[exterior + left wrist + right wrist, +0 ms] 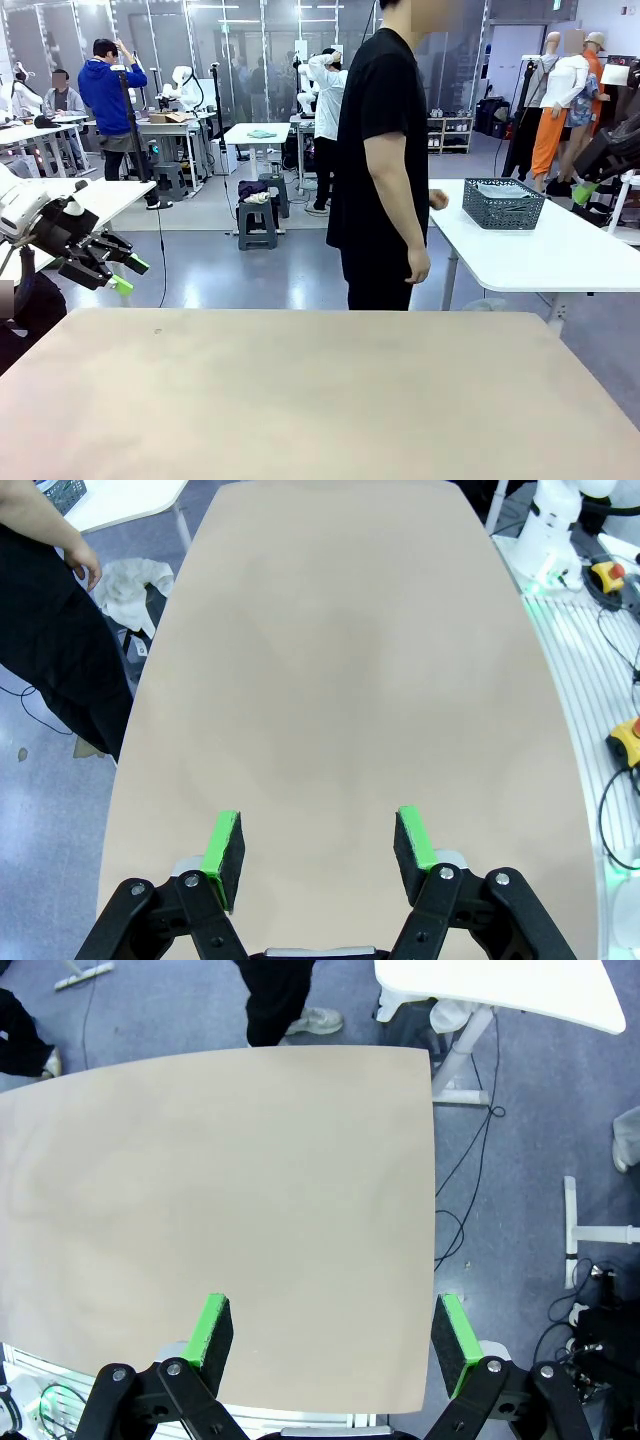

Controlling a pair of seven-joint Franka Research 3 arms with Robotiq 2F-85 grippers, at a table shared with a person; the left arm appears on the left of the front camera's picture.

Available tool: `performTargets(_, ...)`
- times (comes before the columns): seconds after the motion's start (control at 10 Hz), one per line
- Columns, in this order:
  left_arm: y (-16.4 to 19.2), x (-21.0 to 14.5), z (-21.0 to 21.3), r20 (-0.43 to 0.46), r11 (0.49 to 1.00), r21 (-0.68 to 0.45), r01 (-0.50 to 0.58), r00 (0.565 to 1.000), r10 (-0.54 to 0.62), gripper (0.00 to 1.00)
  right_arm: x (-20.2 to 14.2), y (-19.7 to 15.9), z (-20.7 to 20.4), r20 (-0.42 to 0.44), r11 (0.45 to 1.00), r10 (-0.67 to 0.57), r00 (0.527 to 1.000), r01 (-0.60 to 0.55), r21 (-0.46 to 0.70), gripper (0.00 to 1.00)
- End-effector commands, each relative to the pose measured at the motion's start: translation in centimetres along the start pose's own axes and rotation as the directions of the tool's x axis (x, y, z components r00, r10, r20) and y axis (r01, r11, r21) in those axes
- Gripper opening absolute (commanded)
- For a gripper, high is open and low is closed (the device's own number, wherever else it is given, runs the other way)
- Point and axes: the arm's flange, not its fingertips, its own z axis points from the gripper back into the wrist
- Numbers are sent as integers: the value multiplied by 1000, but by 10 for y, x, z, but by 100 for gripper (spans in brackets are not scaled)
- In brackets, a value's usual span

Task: Fold the towels and place them in the basket.
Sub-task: Stack the folded Towel with hook on the right side of the table.

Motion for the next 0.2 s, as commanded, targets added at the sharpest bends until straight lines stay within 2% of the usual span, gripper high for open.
performTargets(0.0, 0, 0, 0, -2, 1000, 3, 2, 1000, -2, 76, 2, 1, 0, 1, 1000, -11, 1000, 11, 6, 100)
performTargets(0.1, 0, 0, 0, -2, 1000, 3, 2, 1000, -2, 76, 2, 1, 0, 1, 1000, -11, 1000, 11, 6, 100)
